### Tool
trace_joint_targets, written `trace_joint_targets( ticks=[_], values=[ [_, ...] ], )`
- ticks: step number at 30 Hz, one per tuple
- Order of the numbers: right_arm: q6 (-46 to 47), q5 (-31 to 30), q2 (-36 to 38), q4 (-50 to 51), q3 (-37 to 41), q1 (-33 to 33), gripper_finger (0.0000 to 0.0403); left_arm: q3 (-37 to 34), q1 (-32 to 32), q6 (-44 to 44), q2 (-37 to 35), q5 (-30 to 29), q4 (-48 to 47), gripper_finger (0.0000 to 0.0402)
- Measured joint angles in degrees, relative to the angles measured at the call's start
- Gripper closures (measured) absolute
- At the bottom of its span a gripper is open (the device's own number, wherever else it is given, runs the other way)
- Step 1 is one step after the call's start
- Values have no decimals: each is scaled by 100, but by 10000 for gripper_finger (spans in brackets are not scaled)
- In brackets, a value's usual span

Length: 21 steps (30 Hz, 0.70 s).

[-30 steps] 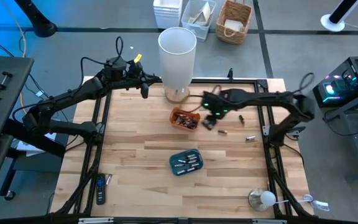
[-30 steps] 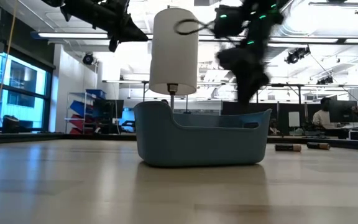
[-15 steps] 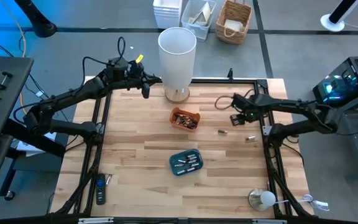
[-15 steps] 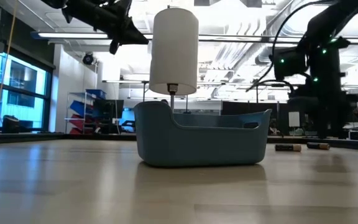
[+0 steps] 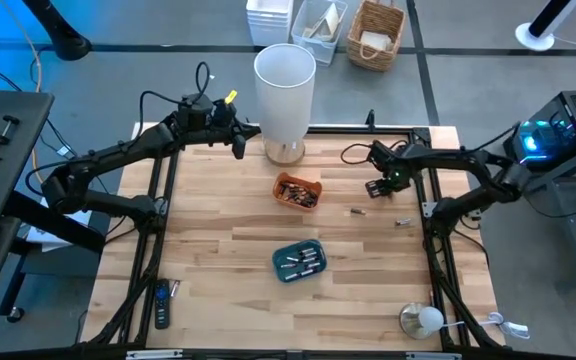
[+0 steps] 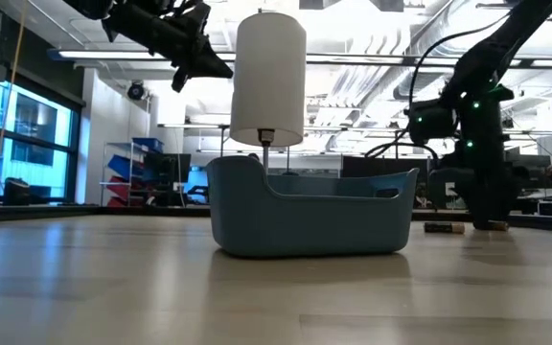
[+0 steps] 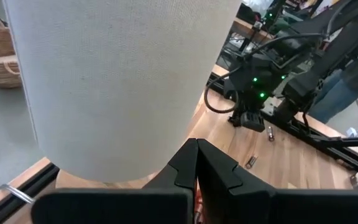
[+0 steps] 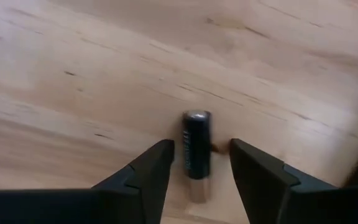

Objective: Sort batteries
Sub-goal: Put the black battery into the orange bin

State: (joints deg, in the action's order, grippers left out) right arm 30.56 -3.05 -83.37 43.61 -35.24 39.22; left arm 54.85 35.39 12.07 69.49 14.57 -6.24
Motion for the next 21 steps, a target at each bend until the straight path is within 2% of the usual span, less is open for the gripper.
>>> trace_joint_targets(
  ticks=[3, 6, 7, 10, 13, 16, 19, 21],
  values=[
    [4, 0, -39, 18, -37, -186, 275, 0, -19, 155, 0, 4, 2, 402],
    [105, -133, 231, 234, -79, -533, 359, 0, -16, 288, -2, 76, 10, 402],
    [123, 43, 386, 313, -88, -651, 371, 0, -19, 288, -2, 123, 11, 401],
    [527, 570, 858, 392, -253, -1023, 370, 0, -32, 285, -2, 345, 13, 402],
    [932, 841, 1277, -481, -345, -1493, 370, 0, -102, 195, -4, 410, 14, 402],
    [1450, 1022, 1361, -2158, -436, -1950, 370, 0, -225, 47, -4, 443, 36, 402],
    [1873, 916, 1048, -3623, -445, -2185, 370, -32, -445, -7, -5, 441, 97, 402],
    [2063, 903, 706, -4405, -445, -2265, 370, -296, -744, 182, -13, 441, 593, 402]
  ],
)
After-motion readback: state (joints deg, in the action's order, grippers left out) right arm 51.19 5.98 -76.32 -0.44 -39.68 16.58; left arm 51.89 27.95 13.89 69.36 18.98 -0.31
